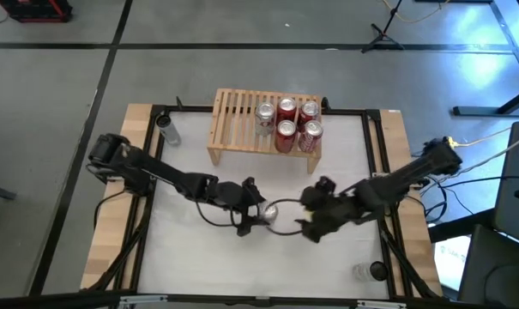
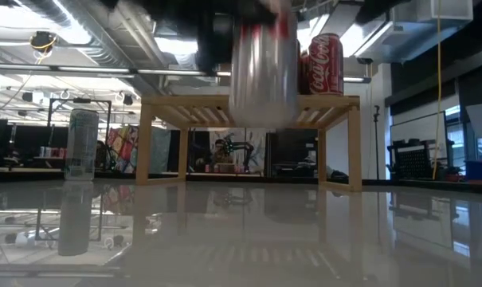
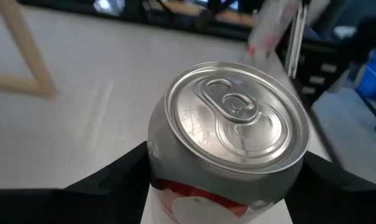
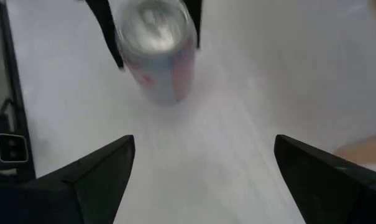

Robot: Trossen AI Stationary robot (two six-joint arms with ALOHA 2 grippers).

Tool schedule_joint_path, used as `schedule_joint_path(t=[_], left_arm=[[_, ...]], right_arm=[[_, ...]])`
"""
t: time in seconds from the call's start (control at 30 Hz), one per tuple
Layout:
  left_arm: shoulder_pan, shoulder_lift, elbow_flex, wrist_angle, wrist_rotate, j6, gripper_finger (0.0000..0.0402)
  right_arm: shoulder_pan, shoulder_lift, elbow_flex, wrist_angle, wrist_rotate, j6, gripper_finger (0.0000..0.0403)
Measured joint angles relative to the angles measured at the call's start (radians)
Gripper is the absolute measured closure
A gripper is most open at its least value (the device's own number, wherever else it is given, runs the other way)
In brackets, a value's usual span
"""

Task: Place canned beverage on shelf
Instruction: Put the silver soda can on the shelf aligned with the other silver soda can

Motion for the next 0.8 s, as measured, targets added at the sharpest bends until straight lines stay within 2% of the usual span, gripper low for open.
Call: schedule_joint_path(t=[0.17, 0.27, 0.47, 0.73, 0.8], left_arm=[[0.033, -0.124, 0.175, -0.247, -0.080, -0.023, 0.0130], [0.074, -0.177, 0.269, -0.354, -0.156, -0.023, 0.0129], [0.188, -0.198, 0.372, -0.512, -0.263, -0.023, 0.0127], [0.334, -0.172, 0.372, -0.600, -0.235, -0.023, 0.0126], [0.361, -0.155, 0.372, -0.584, -0.191, -0.022, 0.0125]], right_arm=[[0.048, -0.118, 0.000, -0.106, 0.132, 0.054, 0.0027], [0.053, -0.166, 0.000, -0.157, 0.165, 0.046, 0.0027], [0.052, -0.241, 0.000, -0.270, 0.219, -0.040, 0.0027], [0.052, -0.354, 0.000, -0.299, 0.259, -0.137, 0.0027], [0.052, -0.378, 0.000, -0.310, 0.278, -0.140, 0.0027]])
